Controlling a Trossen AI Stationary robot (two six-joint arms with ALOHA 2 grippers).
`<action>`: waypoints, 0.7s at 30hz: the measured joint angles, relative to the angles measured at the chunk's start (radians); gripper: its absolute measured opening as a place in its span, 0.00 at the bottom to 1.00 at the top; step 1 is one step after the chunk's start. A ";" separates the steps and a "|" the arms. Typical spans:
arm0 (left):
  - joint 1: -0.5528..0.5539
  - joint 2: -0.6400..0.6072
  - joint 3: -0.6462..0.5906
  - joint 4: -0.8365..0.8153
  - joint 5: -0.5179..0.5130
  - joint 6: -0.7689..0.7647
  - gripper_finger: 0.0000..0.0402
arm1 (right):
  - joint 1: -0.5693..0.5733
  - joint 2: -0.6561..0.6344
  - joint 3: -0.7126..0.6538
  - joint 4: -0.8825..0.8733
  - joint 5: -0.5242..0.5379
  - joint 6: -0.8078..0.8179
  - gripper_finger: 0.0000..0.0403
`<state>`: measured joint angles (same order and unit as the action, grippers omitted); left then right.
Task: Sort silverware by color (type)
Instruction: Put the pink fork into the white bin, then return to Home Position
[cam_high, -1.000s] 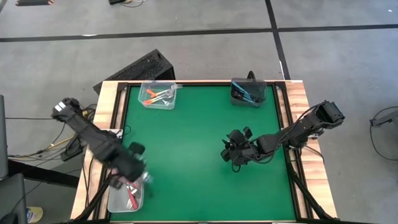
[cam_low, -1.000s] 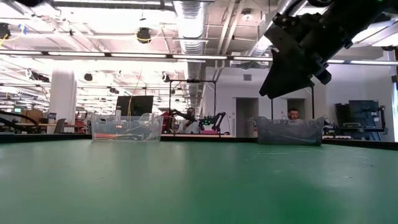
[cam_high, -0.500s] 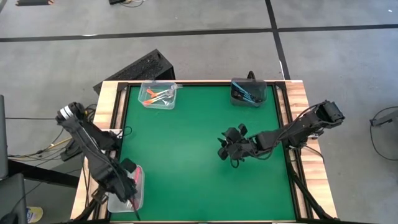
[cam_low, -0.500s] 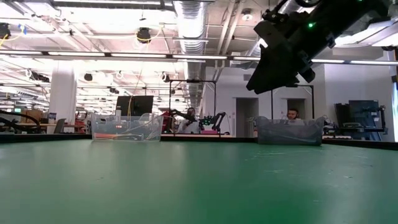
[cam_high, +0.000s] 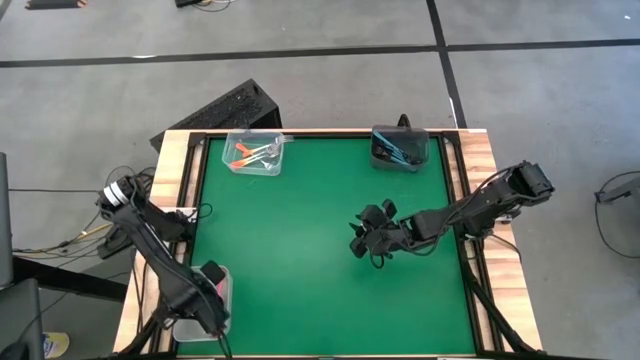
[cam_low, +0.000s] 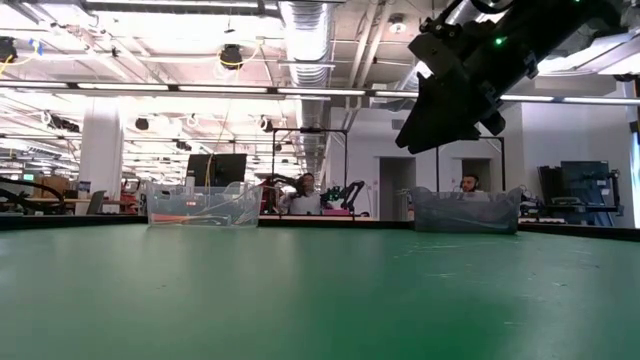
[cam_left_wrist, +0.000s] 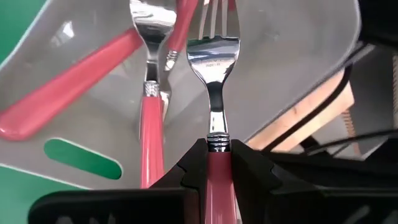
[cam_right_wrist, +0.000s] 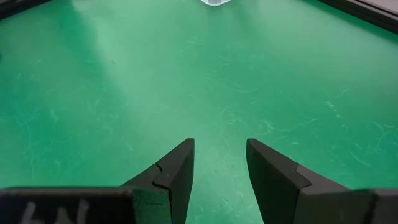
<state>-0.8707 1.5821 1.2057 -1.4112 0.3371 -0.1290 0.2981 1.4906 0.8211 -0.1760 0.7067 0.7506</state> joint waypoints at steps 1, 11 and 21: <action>0.000 0.003 -0.001 0.007 0.002 -0.017 0.10 | 0.000 0.000 0.000 0.000 0.000 0.000 0.42; 0.000 0.008 -0.001 0.041 -0.050 -0.102 0.28 | 0.000 0.000 0.000 0.010 0.000 0.000 0.42; 0.015 0.001 0.017 -0.010 -0.180 -0.119 0.49 | 0.000 0.000 0.000 0.024 0.002 -0.001 0.42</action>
<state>-0.8559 1.5834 1.2222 -1.4209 0.1572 -0.2475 0.2981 1.4906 0.8214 -0.1522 0.7085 0.7492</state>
